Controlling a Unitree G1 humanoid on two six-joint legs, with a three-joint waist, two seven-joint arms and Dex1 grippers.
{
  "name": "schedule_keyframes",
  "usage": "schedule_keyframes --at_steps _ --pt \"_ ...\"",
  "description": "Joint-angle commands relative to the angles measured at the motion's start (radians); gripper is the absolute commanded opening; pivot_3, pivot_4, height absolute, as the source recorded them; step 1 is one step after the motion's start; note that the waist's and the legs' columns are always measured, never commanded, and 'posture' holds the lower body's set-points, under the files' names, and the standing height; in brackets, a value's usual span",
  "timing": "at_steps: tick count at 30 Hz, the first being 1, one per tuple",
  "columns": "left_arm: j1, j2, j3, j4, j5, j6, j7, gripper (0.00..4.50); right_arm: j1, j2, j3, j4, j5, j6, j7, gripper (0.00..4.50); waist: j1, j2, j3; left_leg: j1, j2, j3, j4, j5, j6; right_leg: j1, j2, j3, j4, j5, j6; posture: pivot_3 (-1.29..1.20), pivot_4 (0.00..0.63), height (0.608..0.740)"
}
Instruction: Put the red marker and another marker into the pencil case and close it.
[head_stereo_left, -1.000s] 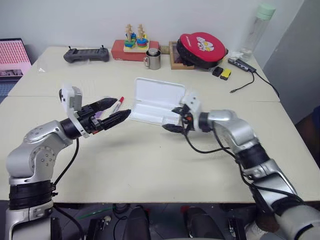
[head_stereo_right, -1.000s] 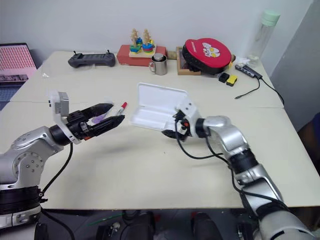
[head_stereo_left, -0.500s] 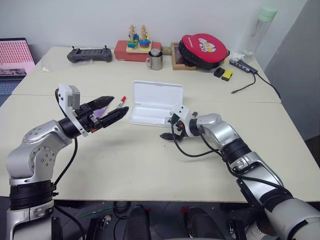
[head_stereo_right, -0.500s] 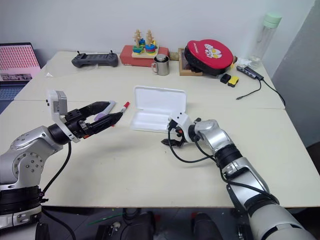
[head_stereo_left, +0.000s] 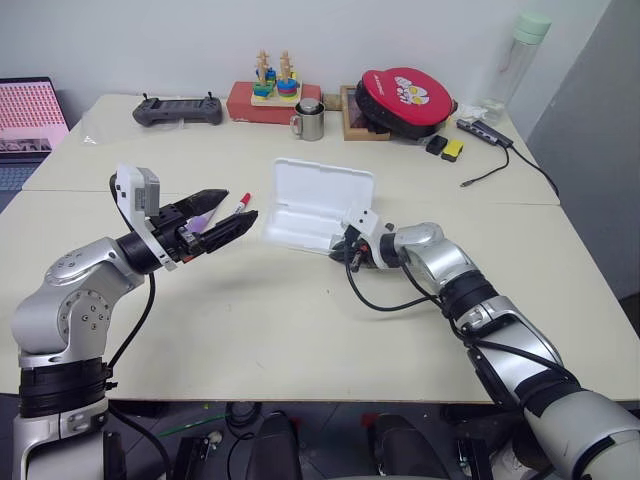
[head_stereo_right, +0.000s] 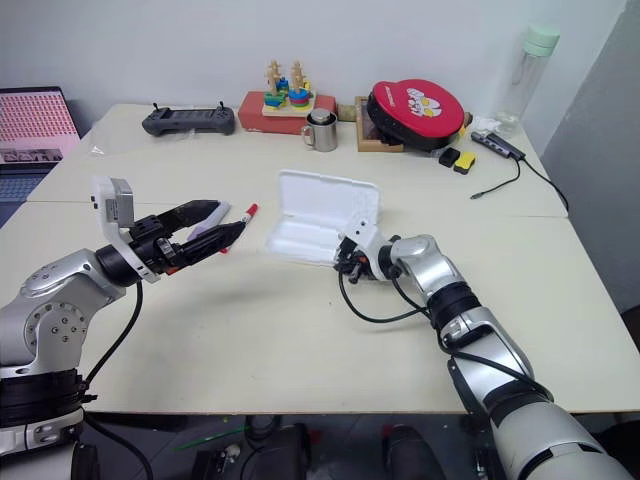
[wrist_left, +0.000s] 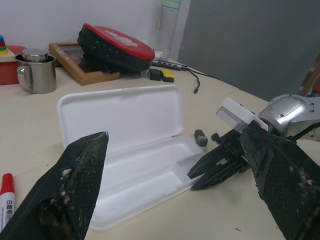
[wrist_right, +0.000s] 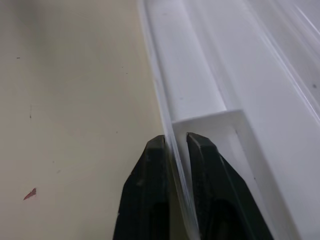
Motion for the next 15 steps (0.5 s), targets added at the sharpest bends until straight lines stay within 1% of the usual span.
schedule_keyframes --at_steps 1,3,7,9,11,15 --pt "-0.013 0.001 0.020 -0.030 -0.013 -0.015 0.008 4.50 -0.024 -0.014 -0.010 -0.011 -0.026 -0.040 0.017 0.03 -0.001 0.000 0.000 0.000 0.000 0.000 0.000 0.000 0.000 0.000 0.000 0.000 0.000 0.000 0.000 0.00 0.150 0.740" --pt "-0.012 0.001 0.016 -0.022 -0.005 -0.019 0.008 4.50 -0.008 -0.026 0.002 -0.050 -0.034 -0.060 0.042 0.03 -0.001 0.000 0.000 0.000 0.000 0.000 0.000 0.000 0.000 0.000 0.000 0.000 0.000 0.000 0.000 0.00 0.150 0.740" --pt "-0.001 0.018 -0.001 -0.015 0.004 -0.008 -0.016 4.50 0.085 -0.058 0.019 -0.228 -0.002 -0.062 0.166 0.03 0.000 0.000 0.000 0.000 0.000 0.000 0.000 0.000 0.000 0.000 0.000 0.000 0.000 0.000 0.001 0.00 0.150 0.740" --pt "0.014 0.033 -0.016 0.002 0.050 -0.037 -0.018 4.50 0.135 -0.082 0.032 -0.319 0.004 -0.040 0.212 0.03 -0.001 0.000 0.000 -0.001 0.000 0.000 0.000 0.000 0.000 0.000 0.000 0.000 0.000 0.000 0.001 0.00 0.150 0.740" --pt "0.023 0.044 -0.020 0.016 0.076 -0.053 -0.020 4.50 0.166 -0.100 0.042 -0.377 -0.004 -0.024 0.231 0.03 -0.004 0.000 0.000 0.000 0.000 0.000 -0.001 0.000 0.000 0.000 0.000 0.000 0.000 -0.001 0.000 0.00 0.150 0.740" --pt "0.010 0.049 -0.010 0.061 0.088 -0.069 -0.028 4.50 0.179 -0.089 0.039 -0.405 -0.011 0.010 0.212 0.03 -0.008 0.000 0.001 0.000 0.000 0.000 -0.001 0.000 0.000 -0.001 0.000 0.000 0.000 -0.001 0.000 0.00 0.150 0.740"
